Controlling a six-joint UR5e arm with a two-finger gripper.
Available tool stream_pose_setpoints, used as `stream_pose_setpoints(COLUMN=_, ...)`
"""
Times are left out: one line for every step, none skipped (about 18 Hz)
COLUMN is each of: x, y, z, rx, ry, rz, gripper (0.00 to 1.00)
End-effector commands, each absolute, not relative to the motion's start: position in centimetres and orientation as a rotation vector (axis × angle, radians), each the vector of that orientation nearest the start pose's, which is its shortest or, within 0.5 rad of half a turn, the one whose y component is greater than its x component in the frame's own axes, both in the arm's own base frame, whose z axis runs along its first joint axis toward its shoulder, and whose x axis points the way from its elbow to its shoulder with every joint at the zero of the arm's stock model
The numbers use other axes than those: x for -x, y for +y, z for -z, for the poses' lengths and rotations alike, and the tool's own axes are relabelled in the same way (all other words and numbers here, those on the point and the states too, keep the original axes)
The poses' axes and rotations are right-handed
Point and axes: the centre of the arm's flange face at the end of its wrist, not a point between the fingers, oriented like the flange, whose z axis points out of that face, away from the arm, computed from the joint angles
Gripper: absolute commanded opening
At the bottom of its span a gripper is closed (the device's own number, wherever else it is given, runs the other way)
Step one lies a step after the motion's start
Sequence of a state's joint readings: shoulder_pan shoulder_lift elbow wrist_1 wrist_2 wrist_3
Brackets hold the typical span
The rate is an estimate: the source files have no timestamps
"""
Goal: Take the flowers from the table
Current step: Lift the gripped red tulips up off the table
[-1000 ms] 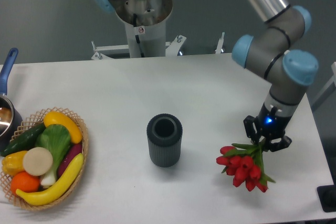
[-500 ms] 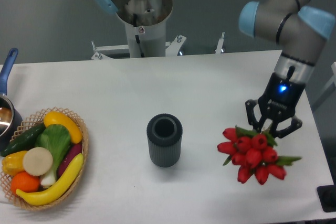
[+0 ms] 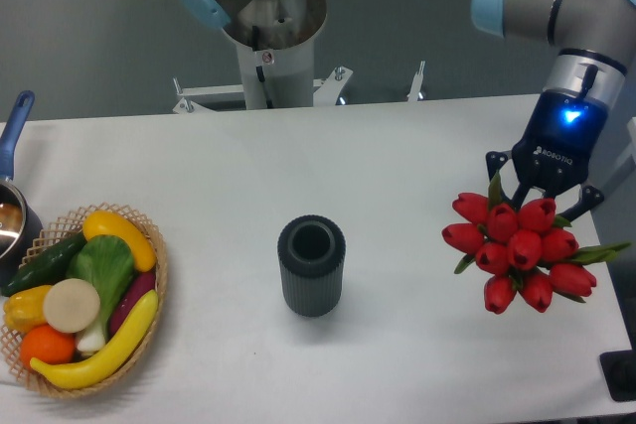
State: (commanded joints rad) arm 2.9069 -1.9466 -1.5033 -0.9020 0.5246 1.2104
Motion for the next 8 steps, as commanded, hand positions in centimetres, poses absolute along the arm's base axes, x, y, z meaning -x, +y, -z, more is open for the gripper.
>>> stream_pose_setpoints(x=57.01, y=36.21, z=-43.06, rx=2.055, ry=0.08, rz=-0.009, gripper=0.27)
stream_pose_setpoints(x=56.93, y=36.11, z=-43.14, rx=2.051, ry=0.074, rz=-0.005, gripper=0.27)
stream_pose_setpoints(x=56.86, y=36.16, z=-43.18, rx=2.038, ry=0.076, rz=0.002, gripper=0.27)
stream_pose_setpoints(x=56.78, y=36.23, z=-43.33, rx=2.021, ry=0.079, rz=0.011, gripper=0.27)
stream_pose_setpoints(x=56.83, y=36.11, z=-43.45, rx=2.009, ry=0.08, rz=0.013, gripper=0.27)
stream_pose_setpoints(x=56.9, y=35.98, z=-43.54, rx=1.999, ry=0.078, rz=0.017, gripper=0.27)
stream_pose_setpoints(x=56.94, y=35.9, z=-43.56, rx=1.996, ry=0.079, rz=0.016, gripper=0.27)
stream_pose_setpoints(x=56.88, y=35.89, z=-43.6, rx=1.996, ry=0.08, rz=0.014, gripper=0.27)
